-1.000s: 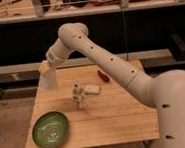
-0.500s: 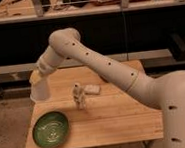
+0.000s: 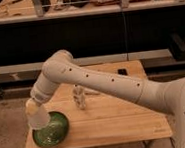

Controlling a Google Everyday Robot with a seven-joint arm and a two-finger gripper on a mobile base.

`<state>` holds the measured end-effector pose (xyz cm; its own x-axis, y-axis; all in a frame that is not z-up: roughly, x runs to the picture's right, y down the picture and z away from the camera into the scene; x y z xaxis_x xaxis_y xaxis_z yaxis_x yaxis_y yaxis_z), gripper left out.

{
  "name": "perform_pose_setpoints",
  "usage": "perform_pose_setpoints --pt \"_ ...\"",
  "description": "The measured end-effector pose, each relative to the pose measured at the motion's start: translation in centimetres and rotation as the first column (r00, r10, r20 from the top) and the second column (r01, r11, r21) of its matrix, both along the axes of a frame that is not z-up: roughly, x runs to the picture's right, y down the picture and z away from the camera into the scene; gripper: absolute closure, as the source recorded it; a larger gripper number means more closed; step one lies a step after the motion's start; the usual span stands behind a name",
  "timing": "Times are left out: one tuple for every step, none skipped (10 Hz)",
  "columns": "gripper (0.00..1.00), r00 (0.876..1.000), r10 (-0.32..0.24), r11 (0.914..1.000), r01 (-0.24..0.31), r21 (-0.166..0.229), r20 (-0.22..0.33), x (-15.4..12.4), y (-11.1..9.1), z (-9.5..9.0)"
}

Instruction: Place the ceramic cup in the ceramic bowl

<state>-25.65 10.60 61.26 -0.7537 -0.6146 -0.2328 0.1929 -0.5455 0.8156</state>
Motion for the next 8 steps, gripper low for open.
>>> perform_pose_setpoints --pt "1.00 1.000 -0.020 0.9998 0.020 0.005 -0.005 0.6 1.3 0.4" --pt "1.00 0.999 -0.030 0.9995 0.030 0.007 -0.011 1.0 2.1 0.7" --pt "1.00 0.999 -0.033 0.9994 0.034 0.006 -0.021 1.4 2.8 1.0" --pt "1.00 0.999 -0.030 0.9995 0.030 0.003 -0.026 1.5 3.0 1.2" --pt "0.97 0.999 -0.029 0.9996 0.029 -0.006 -0.029 1.4 3.3 1.3" --pt "0.89 0.999 -0.031 0.9994 0.030 -0.019 -0.032 1.3 3.7 1.4" --pt "0.78 0.999 -0.033 0.9990 0.032 -0.030 -0.041 1.3 4.2 1.9" --pt "0.70 0.998 -0.039 0.9987 0.037 -0.033 -0.049 1.1 4.5 2.5"
